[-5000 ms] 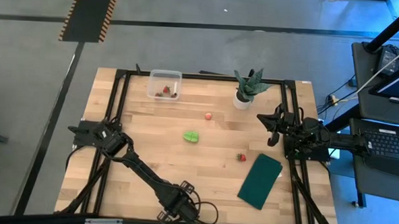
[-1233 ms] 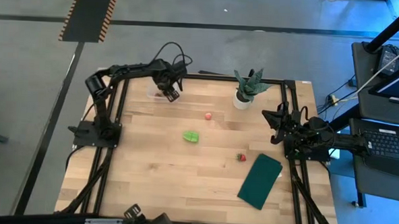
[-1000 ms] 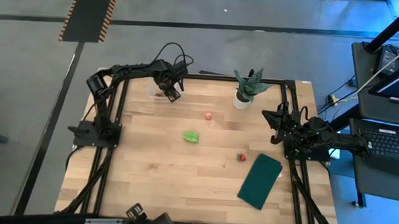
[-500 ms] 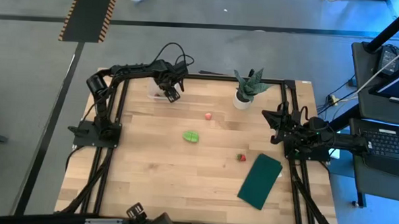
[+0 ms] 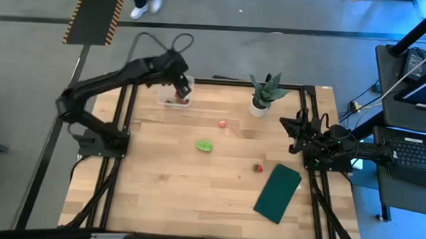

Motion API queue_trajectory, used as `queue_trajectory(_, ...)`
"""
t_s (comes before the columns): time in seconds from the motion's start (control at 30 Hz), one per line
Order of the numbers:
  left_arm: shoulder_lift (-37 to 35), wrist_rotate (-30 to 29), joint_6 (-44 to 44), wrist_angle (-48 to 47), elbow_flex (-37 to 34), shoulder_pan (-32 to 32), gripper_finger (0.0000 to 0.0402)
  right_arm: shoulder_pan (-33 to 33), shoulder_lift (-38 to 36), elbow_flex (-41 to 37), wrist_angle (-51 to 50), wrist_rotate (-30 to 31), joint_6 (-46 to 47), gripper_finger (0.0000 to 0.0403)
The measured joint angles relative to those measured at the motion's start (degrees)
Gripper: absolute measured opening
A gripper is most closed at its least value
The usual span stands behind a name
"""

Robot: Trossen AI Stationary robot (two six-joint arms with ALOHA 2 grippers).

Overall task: Pick and placing Produce into tupperware
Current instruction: Put the light green star fruit into the transparent container

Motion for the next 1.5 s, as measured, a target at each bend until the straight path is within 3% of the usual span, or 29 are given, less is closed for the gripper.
queue_trajectory(0.23, -11.4, 10.2, 5.7, 7.8, 0.0, -8.1, 0.0184, 0.0, 0.0, 0.0, 0.0, 0.1, -0.7, 0.0022)
queue_trajectory(0.47, -13.4, 19.9, 4.6, 18.9, 0.0, -15.8, 0.0203, 0.0, 0.0, 0.0, 0.0, 0.0, -1.5, 0.0022)
queue_trajectory(0.63, -10.4, 20.5, 5.7, 20.3, 0.0, -21.2, 0.0263, 0.0, 0.0, 0.0, 0.0, 0.0, -1.4, 0.0022)
queue_trajectory(0.9, 0.7, 20.4, 4.5, 21.7, -0.1, -30.6, 0.0358, 0.0, 0.0, 0.0, 0.2, 0.0, -1.3, 0.0022)
queue_trajectory(1.2, 9.6, 19.5, -0.1, 20.0, -0.1, -35.4, 0.037, 0.0, 0.0, 0.0, 0.3, -0.1, -1.3, 0.0022)
queue_trajectory(1.33, 11.7, 16.0, -0.4, 14.0, -0.1, -35.6, 0.037, 0.0, 0.0, 0.0, 0.2, -0.1, -1.3, 0.0022)
queue_trajectory(1.5, 15.5, 15.6, -0.5, 8.2, -0.1, -35.6, 0.037, 0.0, 0.0, 0.0, -0.1, -0.1, -1.3, 0.0022)
